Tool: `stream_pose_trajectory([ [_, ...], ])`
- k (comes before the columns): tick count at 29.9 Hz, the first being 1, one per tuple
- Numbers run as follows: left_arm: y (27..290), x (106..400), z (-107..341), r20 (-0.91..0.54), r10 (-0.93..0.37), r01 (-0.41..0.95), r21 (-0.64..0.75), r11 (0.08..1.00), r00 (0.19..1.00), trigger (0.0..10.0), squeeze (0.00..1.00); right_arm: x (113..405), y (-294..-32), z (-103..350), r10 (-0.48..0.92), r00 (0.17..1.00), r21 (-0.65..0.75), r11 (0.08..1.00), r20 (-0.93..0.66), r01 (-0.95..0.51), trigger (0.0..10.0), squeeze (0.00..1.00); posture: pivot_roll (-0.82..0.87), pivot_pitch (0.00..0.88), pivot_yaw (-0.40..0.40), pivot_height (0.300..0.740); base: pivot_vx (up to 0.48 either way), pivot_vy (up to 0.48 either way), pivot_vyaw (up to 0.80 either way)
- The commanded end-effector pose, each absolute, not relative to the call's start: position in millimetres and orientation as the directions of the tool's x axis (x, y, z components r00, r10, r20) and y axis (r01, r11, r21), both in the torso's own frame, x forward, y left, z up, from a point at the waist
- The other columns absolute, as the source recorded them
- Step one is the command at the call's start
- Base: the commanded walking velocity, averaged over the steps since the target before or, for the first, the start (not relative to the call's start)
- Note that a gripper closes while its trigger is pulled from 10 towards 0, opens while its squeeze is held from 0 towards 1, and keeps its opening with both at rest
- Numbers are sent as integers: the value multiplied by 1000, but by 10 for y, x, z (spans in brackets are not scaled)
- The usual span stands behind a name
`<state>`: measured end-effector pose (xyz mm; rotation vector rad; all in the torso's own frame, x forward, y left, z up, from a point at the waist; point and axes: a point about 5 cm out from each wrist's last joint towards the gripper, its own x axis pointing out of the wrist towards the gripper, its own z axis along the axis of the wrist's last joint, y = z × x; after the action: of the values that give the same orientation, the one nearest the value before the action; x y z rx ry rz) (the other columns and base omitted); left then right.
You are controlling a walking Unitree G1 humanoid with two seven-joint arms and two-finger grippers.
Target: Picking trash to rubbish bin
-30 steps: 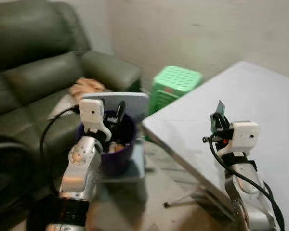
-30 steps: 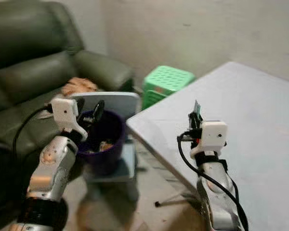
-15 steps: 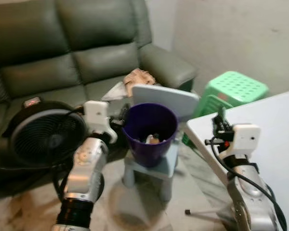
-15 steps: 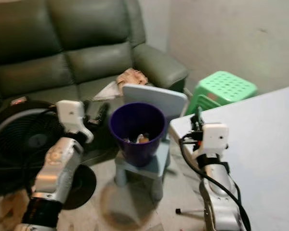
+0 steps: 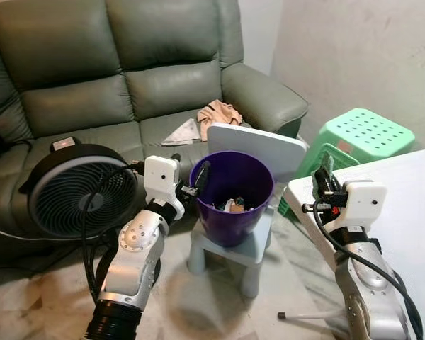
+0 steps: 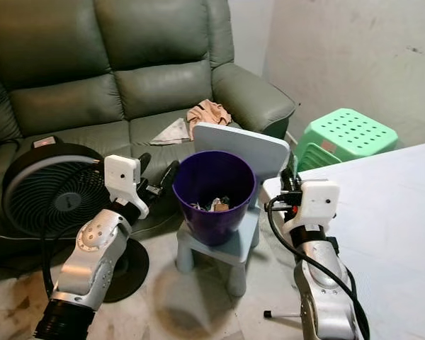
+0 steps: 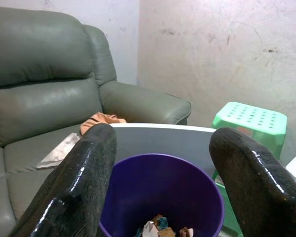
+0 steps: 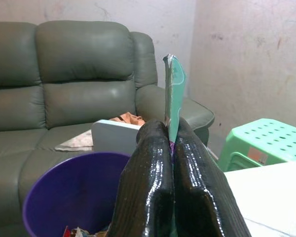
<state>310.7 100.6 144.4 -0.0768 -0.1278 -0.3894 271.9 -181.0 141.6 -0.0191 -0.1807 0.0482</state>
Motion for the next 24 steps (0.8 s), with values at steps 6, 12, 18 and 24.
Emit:
stream_pose_trajectory([
  [6, 986, 3101, 1485, 153, -390, 399, -32, 917, 908, 10000, 0, 2732, -1808, 1401, 49, 984, -13, 999, 172, -47, 10000, 0, -46, 39, -1, 740, 0, 0, 0],
  [12, 966, 3103, 1507, 163, -401, 410, -22, 912, 901, 10000, 0, 2733, -1798, 1393, 56, 984, -9, 998, 170, -55, 10000, 0, -49, 30, 2, 740, 0, 0, 0],
  [18, 952, 3122, 1518, 163, -409, 417, -11, 909, 898, 10000, 0, 2734, -1792, 1385, 60, 984, -8, 998, 169, -60, 10000, 0, -47, 19, 3, 740, 0, 0, 0],
  [24, 943, 3148, 1536, 166, -413, 421, -14, 907, 896, 10000, 0, 2743, -1793, 1382, 71, 983, -14, 997, 168, -70, 10000, 0, -46, 14, 2, 740, 0, 0, 0],
])
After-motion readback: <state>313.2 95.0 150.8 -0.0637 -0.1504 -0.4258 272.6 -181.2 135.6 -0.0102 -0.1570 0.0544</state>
